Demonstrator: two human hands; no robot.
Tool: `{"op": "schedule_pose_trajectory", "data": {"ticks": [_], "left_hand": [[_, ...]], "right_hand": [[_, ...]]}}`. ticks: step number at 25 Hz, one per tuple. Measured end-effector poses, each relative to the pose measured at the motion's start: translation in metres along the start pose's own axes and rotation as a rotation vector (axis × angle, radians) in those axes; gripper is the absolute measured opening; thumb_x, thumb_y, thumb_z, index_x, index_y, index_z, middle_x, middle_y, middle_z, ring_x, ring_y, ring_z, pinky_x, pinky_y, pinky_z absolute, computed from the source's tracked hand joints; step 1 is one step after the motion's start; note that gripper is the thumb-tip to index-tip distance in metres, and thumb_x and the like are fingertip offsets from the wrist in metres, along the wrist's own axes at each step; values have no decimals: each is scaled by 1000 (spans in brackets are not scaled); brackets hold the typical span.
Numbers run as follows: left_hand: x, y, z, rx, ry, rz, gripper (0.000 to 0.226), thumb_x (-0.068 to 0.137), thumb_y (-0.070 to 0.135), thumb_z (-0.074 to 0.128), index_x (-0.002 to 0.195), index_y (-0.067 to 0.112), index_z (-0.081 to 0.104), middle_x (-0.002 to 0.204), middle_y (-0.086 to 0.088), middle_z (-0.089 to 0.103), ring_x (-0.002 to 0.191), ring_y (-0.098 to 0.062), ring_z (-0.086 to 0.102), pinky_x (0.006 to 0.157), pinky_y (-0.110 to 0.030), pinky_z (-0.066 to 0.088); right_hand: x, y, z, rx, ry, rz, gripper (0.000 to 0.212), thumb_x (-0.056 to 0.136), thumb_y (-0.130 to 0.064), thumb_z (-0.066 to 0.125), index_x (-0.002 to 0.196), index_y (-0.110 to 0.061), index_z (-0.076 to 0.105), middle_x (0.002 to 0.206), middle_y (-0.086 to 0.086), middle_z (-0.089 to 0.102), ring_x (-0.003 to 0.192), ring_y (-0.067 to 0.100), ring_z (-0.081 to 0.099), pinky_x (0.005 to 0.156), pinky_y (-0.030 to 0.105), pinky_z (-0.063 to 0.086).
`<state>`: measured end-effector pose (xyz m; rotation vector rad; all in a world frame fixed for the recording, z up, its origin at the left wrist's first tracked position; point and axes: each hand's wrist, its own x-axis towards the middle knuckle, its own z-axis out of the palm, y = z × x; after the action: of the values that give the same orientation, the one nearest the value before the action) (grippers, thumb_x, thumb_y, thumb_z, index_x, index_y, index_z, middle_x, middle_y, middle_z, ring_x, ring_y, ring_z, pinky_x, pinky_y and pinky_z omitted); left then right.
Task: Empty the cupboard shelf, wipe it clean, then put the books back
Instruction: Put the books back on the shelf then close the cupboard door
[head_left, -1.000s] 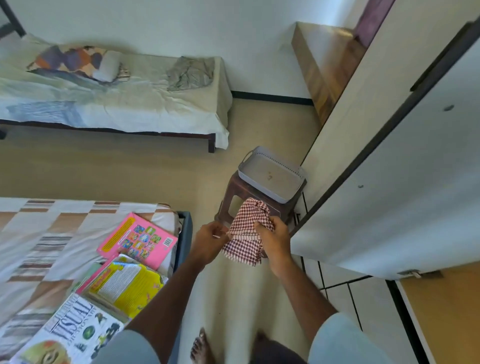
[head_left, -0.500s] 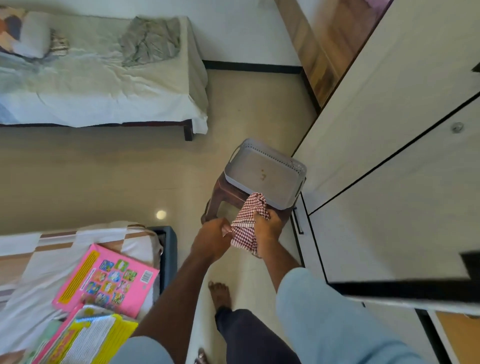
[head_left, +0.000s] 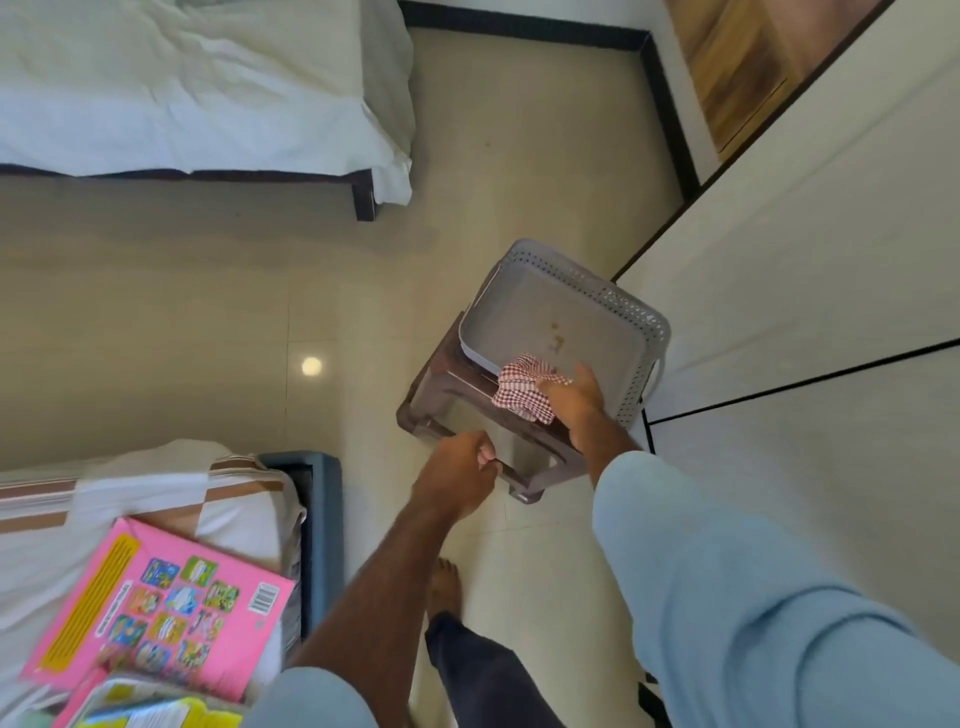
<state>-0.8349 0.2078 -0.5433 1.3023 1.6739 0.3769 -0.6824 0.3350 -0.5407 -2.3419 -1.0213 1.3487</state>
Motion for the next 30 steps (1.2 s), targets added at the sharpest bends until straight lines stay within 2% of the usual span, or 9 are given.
{"op": "schedule_pose_trajectory", "data": {"ticks": [2, 4, 6, 8, 12, 16, 20, 26, 30], "left_hand": [[-4, -8, -2, -24, 8, -25, 19, 92, 21, 64, 109, 16, 68, 107, 1, 71, 97, -16, 65, 85, -33, 55], [-18, -18, -8, -55, 39, -51, 18, 92, 20, 63, 109, 15, 68, 108, 0, 70, 98, -18, 65, 86, -32, 54], [-41, -35, -16, -94, 80, -96, 17, 93, 20, 63, 108, 14, 68, 107, 0, 70, 97, -18, 65, 85, -30, 53], [-74, -56, -23, -135, 129, -166, 14, 92, 22, 65, 104, 15, 68, 105, -1, 70, 95, -18, 65, 82, -28, 51], [-164, -116, -30, -218, 280, -351, 13, 90, 27, 65, 96, 17, 70, 102, -5, 73, 97, -26, 67, 82, -33, 53], [-269, -183, -23, -281, 412, -508, 26, 84, 32, 52, 94, 16, 71, 101, -11, 74, 96, -33, 67, 80, -35, 54], [-377, -249, 9, -358, 519, -658, 14, 89, 14, 57, 89, 12, 72, 99, -11, 74, 97, -32, 66, 80, -35, 51], [-483, -305, 67, -525, 659, -850, 10, 91, 15, 62, 90, 13, 72, 87, -4, 68, 94, -28, 66, 71, -27, 42], [-516, -322, 96, -662, 715, -917, 12, 93, 17, 60, 96, 12, 71, 99, -5, 71, 96, -24, 65, 76, -28, 48]], "right_hand": [[2, 6, 12, -193, -64, -69, 60, 92, -28, 68, 148, -20, 47, 154, 8, 46, 139, 37, 45, 115, 51, 40], [-3, 14, 25, -427, -69, -123, 64, 82, -35, 67, 143, -24, 52, 147, 7, 51, 136, 36, 47, 112, 57, 39], [-21, 20, 44, -547, 43, -201, 65, 80, -28, 66, 143, -22, 49, 146, 8, 49, 136, 35, 44, 110, 57, 37], [-61, 28, 71, -596, 125, -362, 53, 85, -21, 64, 136, -22, 53, 139, 10, 55, 130, 35, 49, 108, 53, 38], [-160, 68, 151, -621, -88, -593, 30, 92, -15, 59, 120, -21, 68, 121, 12, 69, 116, 35, 59, 98, 42, 43], [-263, 133, 221, -639, -287, -717, 18, 91, -15, 56, 99, -20, 72, 104, 14, 72, 103, 39, 64, 85, 43, 51], [-350, 203, 267, -663, -477, -802, 15, 85, -12, 62, 91, -19, 73, 95, 14, 74, 95, 40, 67, 79, 44, 53], [-406, 290, 306, -809, -668, -978, 13, 86, -23, 53, 78, -28, 61, 82, 2, 73, 85, 34, 68, 70, 43, 56], [-434, 324, 327, -869, -722, -1055, 13, 88, -15, 58, 78, -20, 64, 79, 2, 72, 80, 34, 67, 66, 45, 56]]}}
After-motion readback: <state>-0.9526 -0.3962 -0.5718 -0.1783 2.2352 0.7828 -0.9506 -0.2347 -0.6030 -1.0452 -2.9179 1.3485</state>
